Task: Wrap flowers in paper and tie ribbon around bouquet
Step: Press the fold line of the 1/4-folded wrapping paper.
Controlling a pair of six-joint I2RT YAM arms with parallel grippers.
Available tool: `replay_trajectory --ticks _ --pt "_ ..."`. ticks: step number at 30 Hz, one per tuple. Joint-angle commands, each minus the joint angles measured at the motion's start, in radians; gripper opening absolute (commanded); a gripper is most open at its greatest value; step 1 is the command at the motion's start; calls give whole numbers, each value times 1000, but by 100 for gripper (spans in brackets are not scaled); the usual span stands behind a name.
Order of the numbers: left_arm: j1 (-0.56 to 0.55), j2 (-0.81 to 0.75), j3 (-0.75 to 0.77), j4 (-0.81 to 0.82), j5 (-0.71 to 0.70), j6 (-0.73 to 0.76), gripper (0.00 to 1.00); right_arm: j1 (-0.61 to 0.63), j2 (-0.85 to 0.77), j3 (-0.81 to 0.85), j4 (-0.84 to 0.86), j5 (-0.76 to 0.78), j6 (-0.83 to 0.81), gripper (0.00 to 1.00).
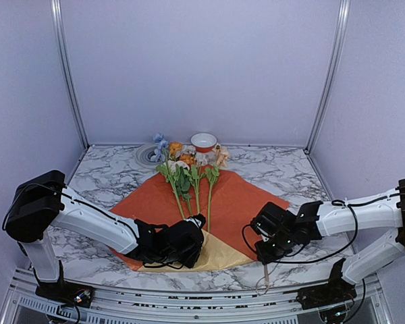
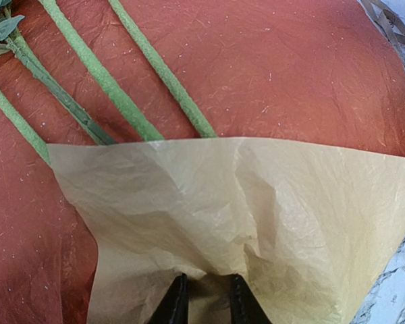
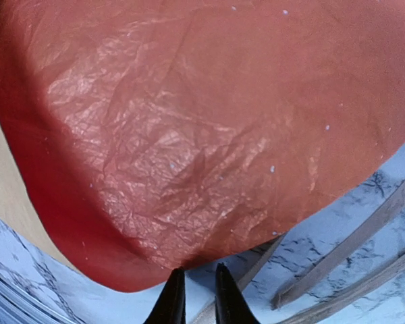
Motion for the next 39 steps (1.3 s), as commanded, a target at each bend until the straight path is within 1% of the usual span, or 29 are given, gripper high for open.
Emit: replay_trajectory --ticks 1,3,5,7,9,11,13,14,17,19,21,22,24,25,26,28,29,32,34,36,39 --pt "9 11 -25 -80 -12 16 21 -6 -54 87 -94 24 56 23" --pt "9 11 -23 -83 -13 15 21 -32 -81 85 -80 -15 80 37" --pt "8 11 -18 -85 -10 18 21 -71 -123 40 -19 -103 114 44" --pt "8 11 -16 -86 -11 22 21 -118 -175 -26 74 -226 150 50" --pt "8 11 -16 -88 -17 23 21 -123 -225 -72 146 -301 188 55" --pt "8 11 -14 -90 -18 24 21 -124 -239 -74 148 -339 227 60" --pt "8 12 -12 -91 -13 24 21 -106 -244 -64 135 -343 260 61" --pt "7 14 -12 -91 -13 25 21 -95 -244 -61 129 -338 276 61" --pt "8 15 -10 -92 -17 31 21 -83 -217 -50 105 -303 318 49" --pt "8 14 -6 -92 -19 32 21 -43 -181 -5 60 -209 330 45" --pt "9 12 -1 -95 -18 34 21 44 -129 96 -30 -32 321 44" --pt "8 10 -1 -96 -17 34 21 74 -96 136 -69 27 318 44" --pt "9 7 -5 -99 -21 33 21 116 -36 196 -92 66 287 44" --pt "9 4 -8 -99 -23 31 21 140 -16 214 -63 76 259 41" --pt "8 5 -9 -99 -24 30 21 157 1 218 3 63 217 39" --pt "9 3 -9 -102 -22 31 21 160 37 185 194 -74 119 37" --pt "9 0 -8 -105 -21 35 21 154 68 177 247 -142 96 36" --pt "9 -16 4 -120 -26 50 21 115 200 201 223 -182 77 26" --pt "8 -36 11 -125 -38 56 21 103 247 192 224 -197 82 21" --pt "8 -56 23 -130 -49 66 22 101 267 158 266 -236 101 19" --pt "4 -86 61 -158 -63 87 22 99 279 154 242 -226 118 18"
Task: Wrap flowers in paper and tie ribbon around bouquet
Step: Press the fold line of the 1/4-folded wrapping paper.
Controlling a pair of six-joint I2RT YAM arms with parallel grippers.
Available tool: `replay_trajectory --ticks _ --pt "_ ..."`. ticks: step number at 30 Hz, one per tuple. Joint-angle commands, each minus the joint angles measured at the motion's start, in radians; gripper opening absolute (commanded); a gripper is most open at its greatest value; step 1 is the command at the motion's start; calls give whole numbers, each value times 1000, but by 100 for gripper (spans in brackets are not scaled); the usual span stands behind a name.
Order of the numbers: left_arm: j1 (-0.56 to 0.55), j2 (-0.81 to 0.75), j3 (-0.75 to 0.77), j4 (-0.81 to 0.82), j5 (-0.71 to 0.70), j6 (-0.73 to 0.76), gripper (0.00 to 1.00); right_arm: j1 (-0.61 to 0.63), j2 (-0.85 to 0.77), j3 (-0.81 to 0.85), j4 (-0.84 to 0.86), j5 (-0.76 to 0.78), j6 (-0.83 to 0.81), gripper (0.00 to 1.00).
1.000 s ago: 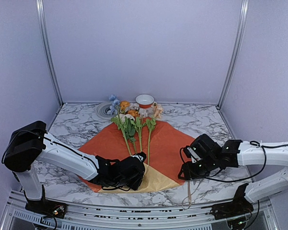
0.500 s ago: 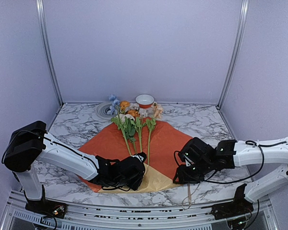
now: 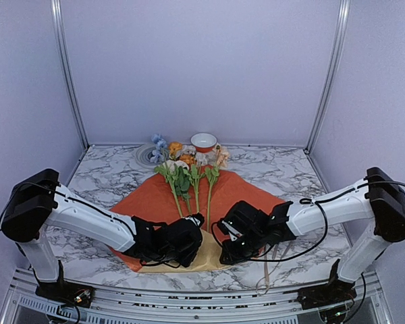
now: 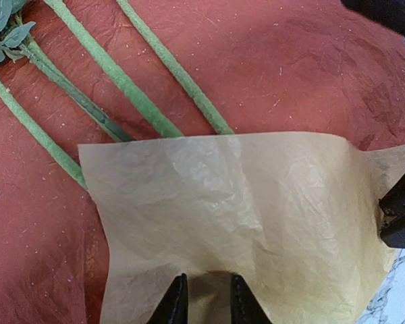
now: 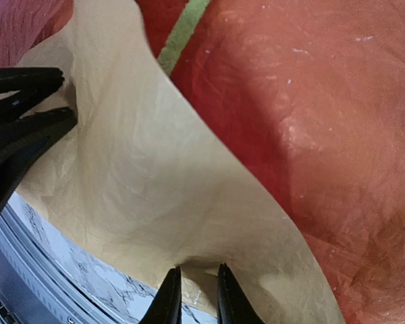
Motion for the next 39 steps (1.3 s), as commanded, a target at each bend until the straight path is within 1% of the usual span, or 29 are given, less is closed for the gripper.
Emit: replay_trajectory --ticks 1,7,11,14,17,20,23,25,28,32,33,34,36,37,38,39 --pt "-2 -70 71 -102 -37 53 23 -5 25 -20 -11 -21 7 18" --pt "-94 -130 120 -83 -4 207 27 -37 -20 -73 1 -10 57 17" --pt "-100 -133 94 -7 76 246 27 -44 -27 -73 -7 7 68 17" --pt "-97 -74 105 20 89 266 28 -46 -23 -70 -22 24 79 17" --pt "-74 26 180 -46 106 257 27 -46 -23 -73 -23 27 95 17" --pt "-67 84 194 -34 68 272 26 -45 -31 -72 -22 37 113 18" --pt "-50 113 194 -28 58 284 26 -41 -51 -60 -45 66 137 19" --pt "-43 116 176 -12 59 290 26 -34 -64 -39 -83 112 154 21" --pt "-34 127 141 13 80 288 25 -30 -85 -15 -143 175 188 24" --pt "-23 143 110 41 117 282 25 -31 -118 13 -212 246 221 25" --pt "-20 145 105 46 126 281 25 -31 -125 29 -237 270 225 27" --pt "-17 146 100 51 137 281 25 -31 -129 50 -288 314 229 32" --pt "-14 143 84 69 153 284 25 -30 -129 107 -390 407 240 49" --pt "-13 141 78 74 159 287 25 -29 -125 144 -462 464 243 52" --pt "-12 138 69 78 164 289 25 -29 -117 191 -539 531 250 58" --pt "-10 136 65 83 169 291 25 -30 -106 233 -616 596 258 72"
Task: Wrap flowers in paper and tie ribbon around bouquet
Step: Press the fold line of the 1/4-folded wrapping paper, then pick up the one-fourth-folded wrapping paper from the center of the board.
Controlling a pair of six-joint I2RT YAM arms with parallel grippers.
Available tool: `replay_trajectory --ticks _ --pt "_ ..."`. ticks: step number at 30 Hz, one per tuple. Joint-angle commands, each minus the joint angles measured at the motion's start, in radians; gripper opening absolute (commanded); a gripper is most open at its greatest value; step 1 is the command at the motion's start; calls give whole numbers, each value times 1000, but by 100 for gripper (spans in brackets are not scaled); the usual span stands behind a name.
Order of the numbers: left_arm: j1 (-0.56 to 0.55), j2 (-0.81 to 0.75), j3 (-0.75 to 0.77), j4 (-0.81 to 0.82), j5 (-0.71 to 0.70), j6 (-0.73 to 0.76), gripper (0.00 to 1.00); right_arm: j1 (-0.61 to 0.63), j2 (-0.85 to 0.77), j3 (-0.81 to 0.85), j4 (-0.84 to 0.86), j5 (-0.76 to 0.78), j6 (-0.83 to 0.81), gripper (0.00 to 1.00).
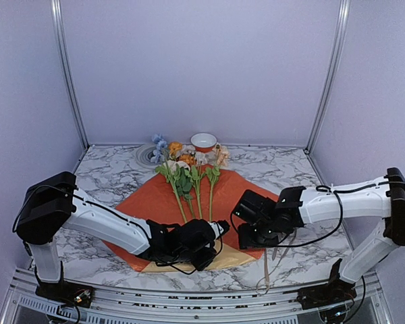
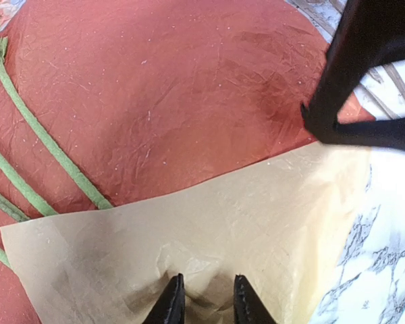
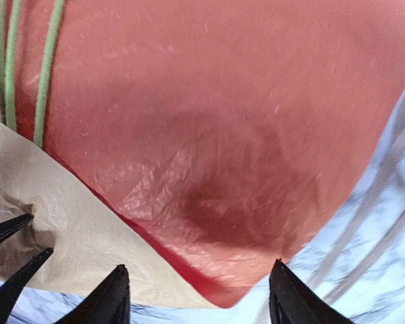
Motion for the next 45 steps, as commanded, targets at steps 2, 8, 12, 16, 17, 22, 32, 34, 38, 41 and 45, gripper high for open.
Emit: replay_trajectory --ticks 2,8,12,16,17,22,32,34,38,41,45 --pt "17 17 -66 -9 71 16 25 3 10 249 -422 413 72 98" --pt "26 10 -108 16 109 28 25 -47 -19 384 -557 548 214 100" --pt "38 13 -113 50 127 47 25 -57 -119 237 -248 168 160 80" --pt "49 7 -123 62 137 51 25 -9 -237 -2 -17 -46 430 55" --pt "51 7 -123 60 141 51 25 16 -266 -59 57 -59 484 52" --pt "56 15 -118 63 161 50 25 41 -252 -201 243 -148 597 48" --pt "61 8 -113 56 166 54 25 7 -130 -179 147 -219 621 44" --pt "62 4 -118 56 164 53 25 4 -137 -182 109 -209 641 42" --pt "63 5 -117 57 165 53 25 4 -145 -184 85 -202 671 38" --pt "64 5 -116 57 165 54 25 3 -130 -191 74 -229 687 36" --pt "66 1 -121 62 166 55 25 2 -109 -189 57 -214 727 37"
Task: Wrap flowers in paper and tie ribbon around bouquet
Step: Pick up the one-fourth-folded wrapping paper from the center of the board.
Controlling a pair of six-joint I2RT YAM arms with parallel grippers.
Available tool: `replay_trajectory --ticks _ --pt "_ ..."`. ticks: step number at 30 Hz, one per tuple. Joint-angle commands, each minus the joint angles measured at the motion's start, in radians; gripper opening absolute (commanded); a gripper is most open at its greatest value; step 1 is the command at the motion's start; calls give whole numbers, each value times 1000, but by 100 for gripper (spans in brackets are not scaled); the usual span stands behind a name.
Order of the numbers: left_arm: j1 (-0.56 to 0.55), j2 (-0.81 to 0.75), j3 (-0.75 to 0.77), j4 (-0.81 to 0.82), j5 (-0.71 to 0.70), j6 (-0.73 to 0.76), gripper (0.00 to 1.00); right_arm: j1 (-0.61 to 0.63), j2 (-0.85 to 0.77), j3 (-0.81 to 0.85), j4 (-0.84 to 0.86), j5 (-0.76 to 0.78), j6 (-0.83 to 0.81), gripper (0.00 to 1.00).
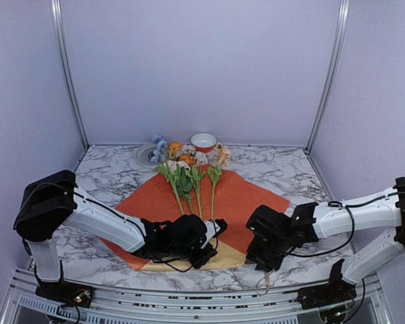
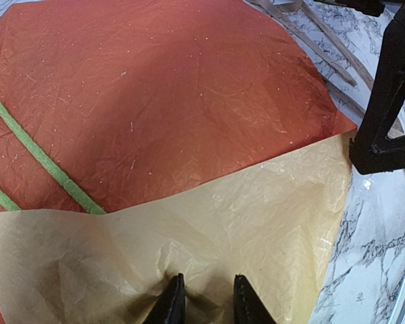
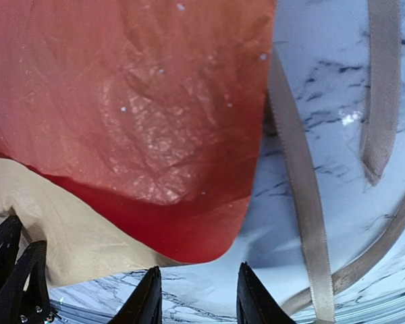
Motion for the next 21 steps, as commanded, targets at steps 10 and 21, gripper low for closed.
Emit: replay_trajectory --ticks 10,21 --pt "18 8 -51 -96 19 0 25 -75 64 -6 83 1 17 35" --pt "25 9 -50 -102 13 -4 25 -76 66 -12 68 -56 0 1"
